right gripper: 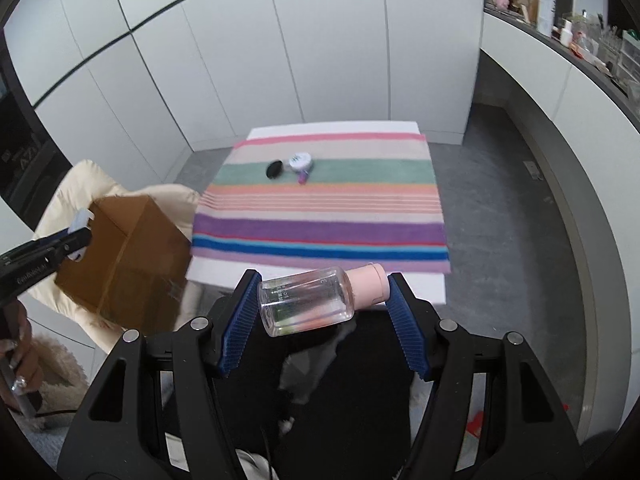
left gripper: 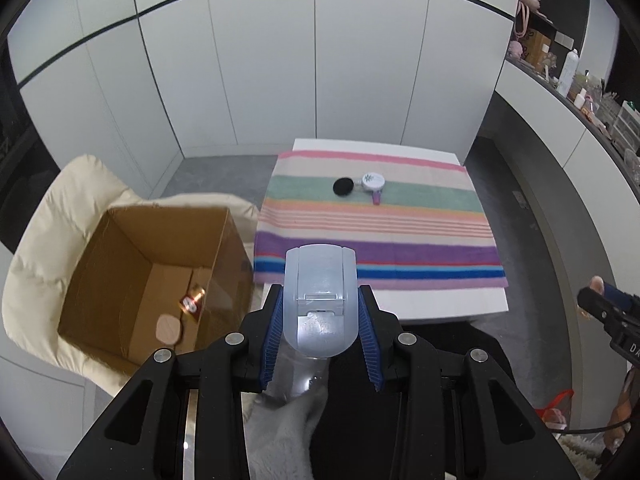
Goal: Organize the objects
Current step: 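Lift and carry the grey case and clear bottle with both tools over the cardboard box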
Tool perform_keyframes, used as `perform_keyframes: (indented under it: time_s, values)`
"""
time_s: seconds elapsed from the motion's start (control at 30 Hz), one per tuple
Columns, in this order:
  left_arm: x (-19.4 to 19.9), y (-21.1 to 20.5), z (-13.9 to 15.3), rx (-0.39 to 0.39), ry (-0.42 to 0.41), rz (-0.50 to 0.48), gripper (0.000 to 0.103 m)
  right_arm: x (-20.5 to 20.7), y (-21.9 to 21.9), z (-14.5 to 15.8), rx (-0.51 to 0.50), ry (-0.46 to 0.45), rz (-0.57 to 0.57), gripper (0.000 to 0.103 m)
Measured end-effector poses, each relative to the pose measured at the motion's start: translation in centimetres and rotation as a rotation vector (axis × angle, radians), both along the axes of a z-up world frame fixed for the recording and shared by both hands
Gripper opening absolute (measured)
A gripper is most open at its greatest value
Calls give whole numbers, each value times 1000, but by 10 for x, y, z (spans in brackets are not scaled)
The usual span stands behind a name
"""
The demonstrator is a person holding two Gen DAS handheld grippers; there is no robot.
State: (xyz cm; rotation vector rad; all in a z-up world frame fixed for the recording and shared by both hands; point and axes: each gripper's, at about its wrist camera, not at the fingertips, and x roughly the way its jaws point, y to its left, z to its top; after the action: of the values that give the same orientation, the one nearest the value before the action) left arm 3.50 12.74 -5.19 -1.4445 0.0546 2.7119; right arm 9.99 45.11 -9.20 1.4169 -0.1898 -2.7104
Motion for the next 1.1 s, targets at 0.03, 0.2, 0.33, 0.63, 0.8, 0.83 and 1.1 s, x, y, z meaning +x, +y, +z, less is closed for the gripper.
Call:
perform_keyframes:
  time_s: [0.03,0.2,0.33,0.63,0.8,0.83,1.1]
  values:
    - [1,-1,-2,-1,-2,0,36,6,1,-2,5,-6,-3,66]
    - [0,-6,-10,-27,1,16,36,18,7,-11,12,-32,-12,66]
    - [-4,-11,-12,-31,-3,22,36,14,8,-15,8,-40,-16,66]
    - [-4,-29,-16,-36,-6,59,36,-6,-20,-21,24,-61,44,66]
    - [0,-54,-22,-44,-23,112,36,-17,-52,-25,27,-69,121,66]
    - [1,-62,-24,-41,-30,129,36,-20,-61,-26,28,-70,141,66]
    - [20,-128,-41,-35,-86,282,36,-40,-149,-30,2,-63,340,66]
